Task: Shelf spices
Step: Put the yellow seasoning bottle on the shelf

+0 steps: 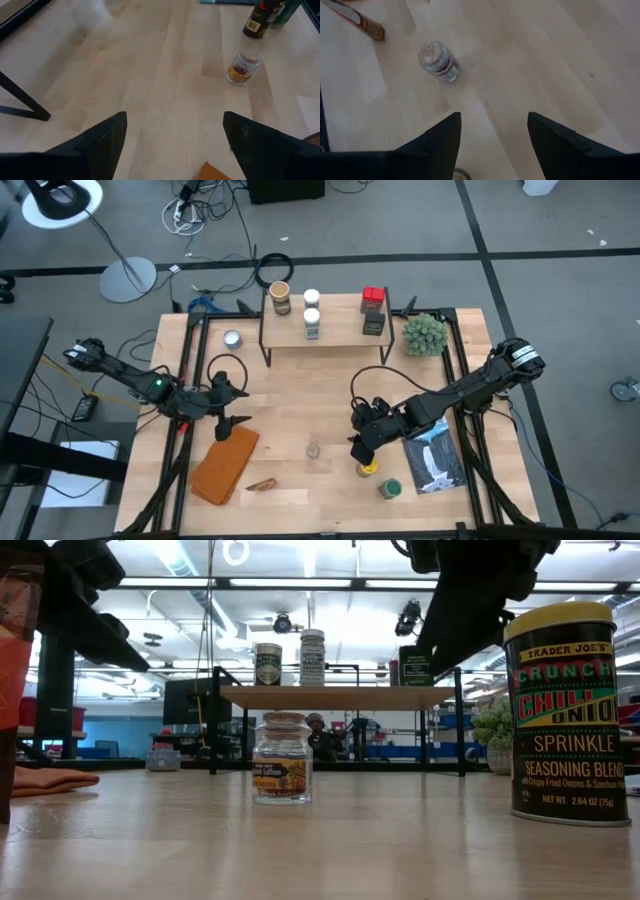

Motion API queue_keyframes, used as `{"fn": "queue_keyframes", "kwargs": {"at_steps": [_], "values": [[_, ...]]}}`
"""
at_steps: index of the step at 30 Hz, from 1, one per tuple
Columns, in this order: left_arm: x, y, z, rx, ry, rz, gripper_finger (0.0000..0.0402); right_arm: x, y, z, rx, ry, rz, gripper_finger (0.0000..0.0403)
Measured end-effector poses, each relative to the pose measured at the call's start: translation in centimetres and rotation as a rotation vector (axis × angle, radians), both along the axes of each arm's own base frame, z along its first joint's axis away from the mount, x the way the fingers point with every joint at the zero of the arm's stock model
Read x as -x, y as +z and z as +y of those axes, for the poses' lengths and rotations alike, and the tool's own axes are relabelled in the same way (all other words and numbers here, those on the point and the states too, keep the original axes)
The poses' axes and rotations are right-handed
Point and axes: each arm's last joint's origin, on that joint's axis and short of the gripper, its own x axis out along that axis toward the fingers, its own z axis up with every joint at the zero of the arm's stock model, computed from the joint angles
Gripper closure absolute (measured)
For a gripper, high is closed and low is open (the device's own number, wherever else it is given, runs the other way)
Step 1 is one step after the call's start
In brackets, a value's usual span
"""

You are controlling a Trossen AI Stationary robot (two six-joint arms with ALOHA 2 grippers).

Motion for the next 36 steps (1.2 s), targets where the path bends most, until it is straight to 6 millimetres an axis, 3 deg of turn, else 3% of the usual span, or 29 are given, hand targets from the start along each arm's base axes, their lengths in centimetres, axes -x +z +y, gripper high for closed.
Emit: {"fn": "queue_keyframes", "kwargs": {"at_steps": [4,15,23,27,30,36], "values": [[0.0,0.0,0.0,-0.029,-0.016,0.009,0.0066,0.0,1.3,0.1,-0.027,-0.026,0.039,0.0174],[0.0,-0.1,0.0,-0.077,-0.047,0.016,0.0066,0.3,7.2,0.4,-0.043,-0.104,0.136,0.0174],[-0.1,0.2,-0.1,-0.131,-0.088,-0.006,0.0066,-1.5,7.0,3.1,-0.069,-0.098,0.405,0.0174],[-0.3,0.1,-0.1,-0.141,-0.103,-0.028,0.0066,-3.1,7.1,5.8,-0.065,-0.029,0.435,0.0174],[-0.4,-1.1,-0.2,-0.136,-0.105,-0.043,0.0066,-3.9,6.9,7.6,-0.065,0.007,0.458,0.0174],[-0.6,-2.0,-0.3,-0.132,-0.115,-0.080,0.0066,-4.4,5.6,9.4,-0.054,0.002,0.520,0.0174]]}}
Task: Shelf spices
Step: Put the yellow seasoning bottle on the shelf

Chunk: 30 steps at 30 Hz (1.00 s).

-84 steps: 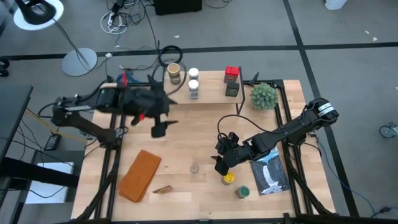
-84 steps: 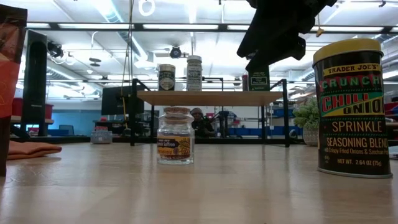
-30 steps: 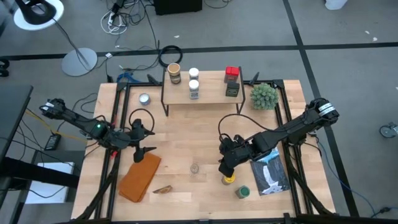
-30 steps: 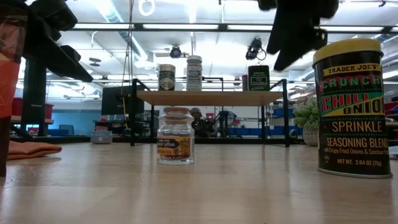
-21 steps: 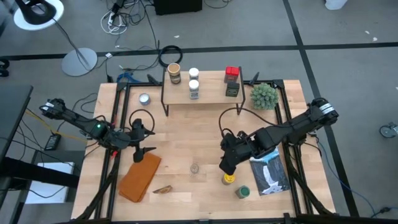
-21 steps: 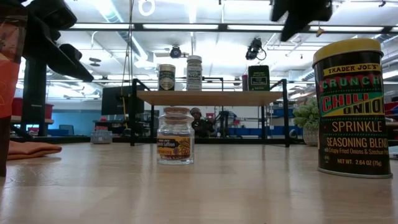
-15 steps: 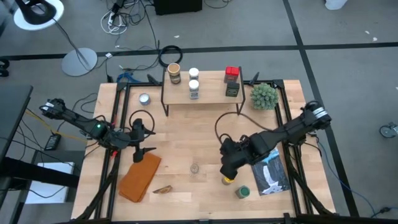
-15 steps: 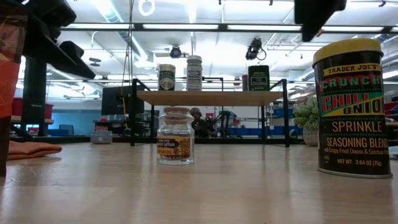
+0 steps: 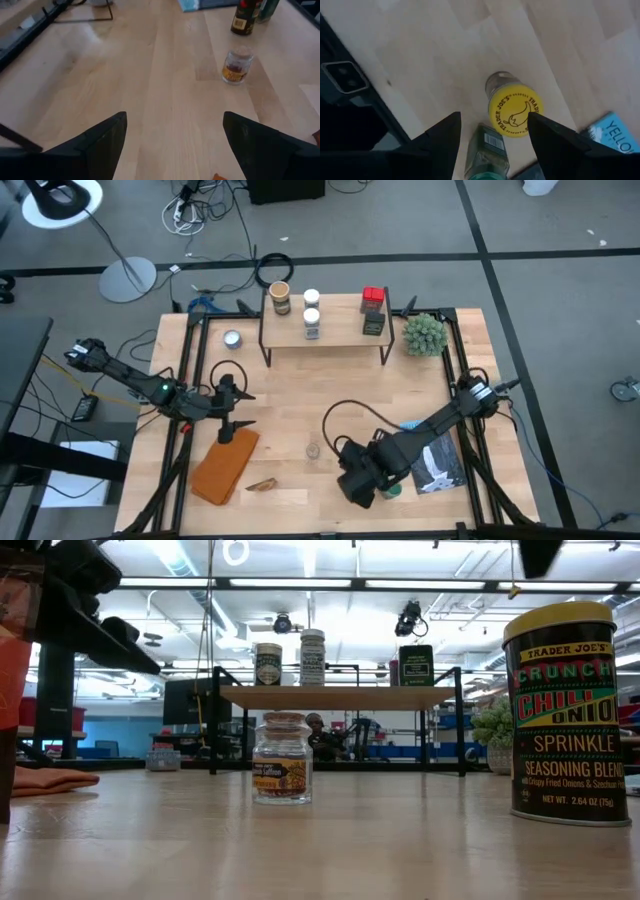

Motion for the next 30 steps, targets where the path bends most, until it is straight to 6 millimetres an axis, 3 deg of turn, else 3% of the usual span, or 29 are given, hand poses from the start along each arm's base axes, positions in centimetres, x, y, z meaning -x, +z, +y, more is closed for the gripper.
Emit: {"fn": "queue_keyframes", "kwargs": {"at_steps": [6,17,30], "values": [[-0.1,0.4,-0.1,0.007,-0.016,-0.015,0.0066,0.0,-1.1,0.3,0.016,-0.027,0.054,0.0174],[-0.2,0.6,-0.2,0.012,-0.040,-0.025,0.0066,-0.2,-1.2,-0.5,0.058,-0.020,0.066,0.0174],[-0.2,0.6,-0.2,0.012,-0.040,-0.025,0.0066,-0.2,-3.5,-0.7,0.063,0.029,0.100,0.0174]]}}
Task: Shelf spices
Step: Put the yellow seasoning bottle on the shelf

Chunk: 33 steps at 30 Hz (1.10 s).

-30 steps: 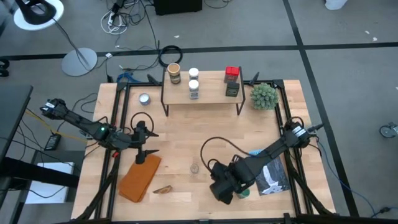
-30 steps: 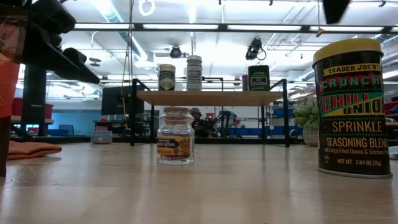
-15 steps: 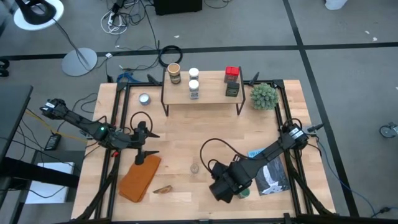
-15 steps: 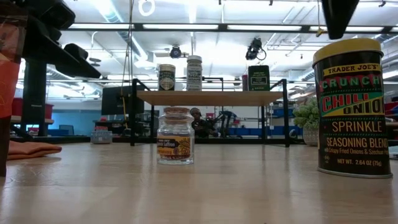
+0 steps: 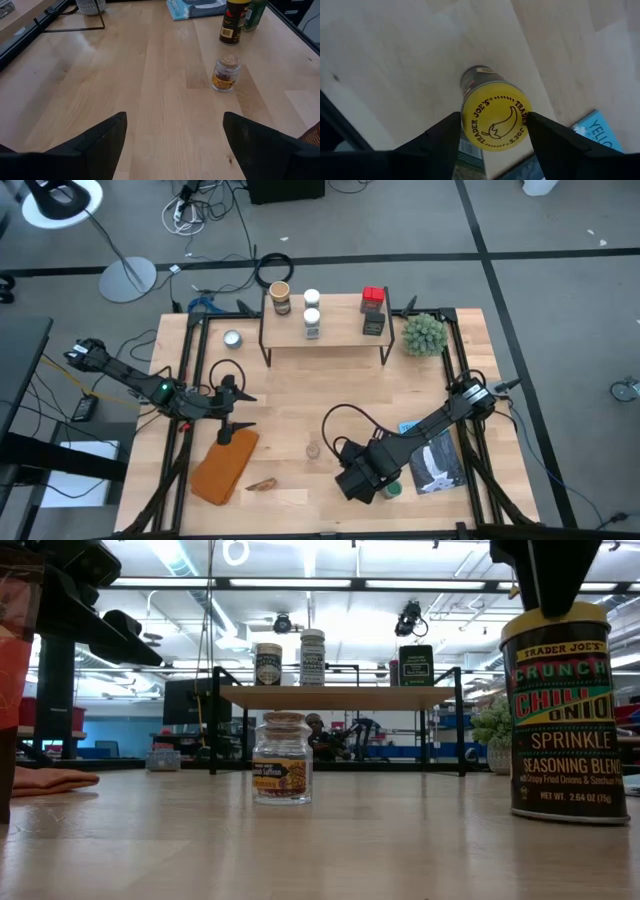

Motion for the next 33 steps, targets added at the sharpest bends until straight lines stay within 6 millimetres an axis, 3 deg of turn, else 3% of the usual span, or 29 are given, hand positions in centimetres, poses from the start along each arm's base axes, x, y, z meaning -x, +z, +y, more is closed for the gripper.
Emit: {"fn": "queue_keyframes", "kwargs": {"at_steps": [33], "values": [[0.00,0.01,0.00,-0.003,-0.001,-0.001,0.0066,0.07,0.31,0.02,-0.008,0.021,-0.017,0.0174]]}}
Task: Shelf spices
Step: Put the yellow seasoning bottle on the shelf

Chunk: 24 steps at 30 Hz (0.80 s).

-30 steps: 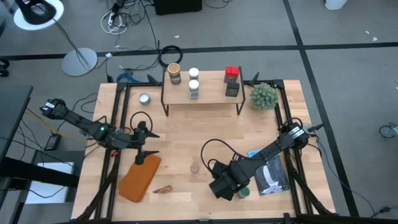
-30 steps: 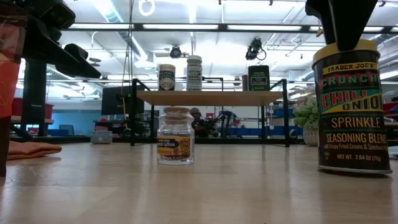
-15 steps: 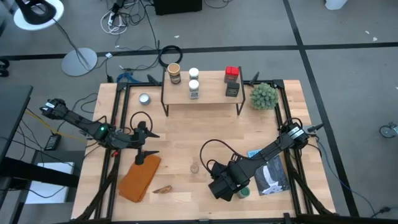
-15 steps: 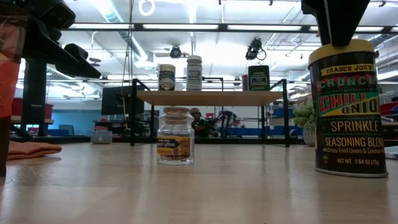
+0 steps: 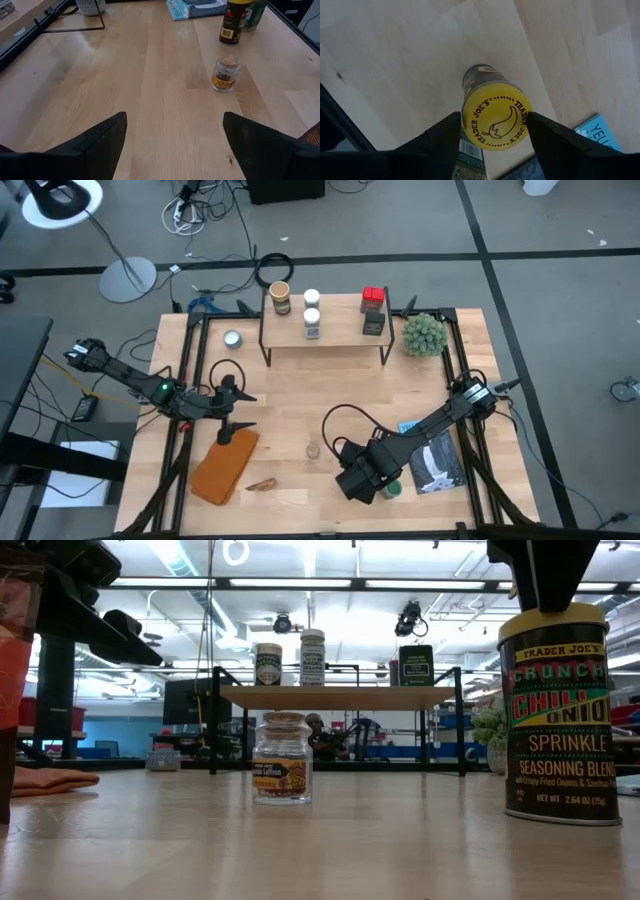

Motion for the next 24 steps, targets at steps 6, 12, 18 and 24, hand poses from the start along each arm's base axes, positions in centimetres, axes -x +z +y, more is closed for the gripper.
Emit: {"fn": "queue_keyframes", "kwargs": {"at_steps": [6,12,18,24], "values": [[0.00,0.00,0.00,-0.001,0.000,0.000,0.0066,0.05,0.09,0.02,-0.018,-0.005,0.007,0.0149],[0.00,0.00,0.00,-0.002,-0.001,0.000,0.0066,0.11,0.09,-0.04,-0.014,-0.005,0.014,0.0079],[0.00,0.00,0.00,-0.003,-0.001,0.000,0.0066,0.12,0.15,-0.04,-0.016,-0.024,0.011,0.0011],[0.00,0.00,0.00,-0.003,-0.001,0.000,0.0066,0.25,0.52,-0.24,-0.022,-0.132,0.001,0.0022]]}}
